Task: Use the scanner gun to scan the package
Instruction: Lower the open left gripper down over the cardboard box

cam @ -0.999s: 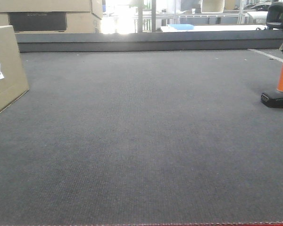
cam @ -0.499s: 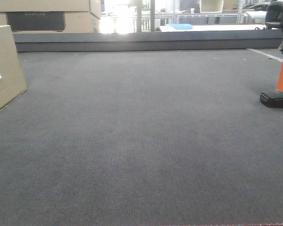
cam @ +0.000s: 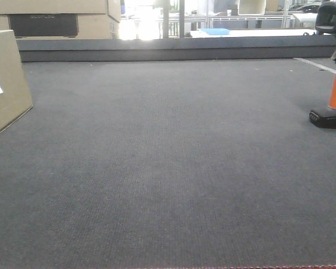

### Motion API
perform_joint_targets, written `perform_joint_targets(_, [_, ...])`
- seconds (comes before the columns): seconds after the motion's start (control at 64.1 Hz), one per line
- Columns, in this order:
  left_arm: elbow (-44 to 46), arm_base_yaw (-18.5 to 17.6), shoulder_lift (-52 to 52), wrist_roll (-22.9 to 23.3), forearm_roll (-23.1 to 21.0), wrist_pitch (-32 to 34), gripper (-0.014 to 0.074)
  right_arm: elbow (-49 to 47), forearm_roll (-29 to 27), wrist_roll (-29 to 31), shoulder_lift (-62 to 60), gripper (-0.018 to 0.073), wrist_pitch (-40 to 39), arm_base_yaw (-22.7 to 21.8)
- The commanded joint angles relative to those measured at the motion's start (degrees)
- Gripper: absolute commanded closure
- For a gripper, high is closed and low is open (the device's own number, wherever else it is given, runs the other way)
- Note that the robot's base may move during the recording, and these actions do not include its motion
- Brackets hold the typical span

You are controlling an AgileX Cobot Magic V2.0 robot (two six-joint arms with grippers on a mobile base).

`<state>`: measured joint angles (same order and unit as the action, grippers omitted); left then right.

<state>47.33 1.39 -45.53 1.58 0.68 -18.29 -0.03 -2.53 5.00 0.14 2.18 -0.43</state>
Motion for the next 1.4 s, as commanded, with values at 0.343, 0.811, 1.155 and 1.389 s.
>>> perform_joint_targets(0.343, [20.62, 0.09, -24.19, 0.05, -0.04, -16.70, 0.0708, 0.03, 0.00, 0.02, -0.14, 0.0728, -1.05, -0.19])
perform_joint_targets(0.811, [37.11, 0.09, -39.44, 0.05, 1.10, -36.38, 0.0518, 0.03, 0.00, 0.02, -0.14, 0.0728, -1.05, -0.19])
perform_joint_targets(1.155, [37.11, 0.09, -41.50, 0.42, 1.64, -40.02, 0.0005, 0.03, 0.00, 0.02, -0.14, 0.0728, -1.05, -0.19])
perform_joint_targets(1.389, [37.11, 0.09, -41.74, 0.42, 1.64, -39.91, 0.0016, 0.03, 0.00, 0.02, -0.14, 0.0728, -1.05, -0.19])
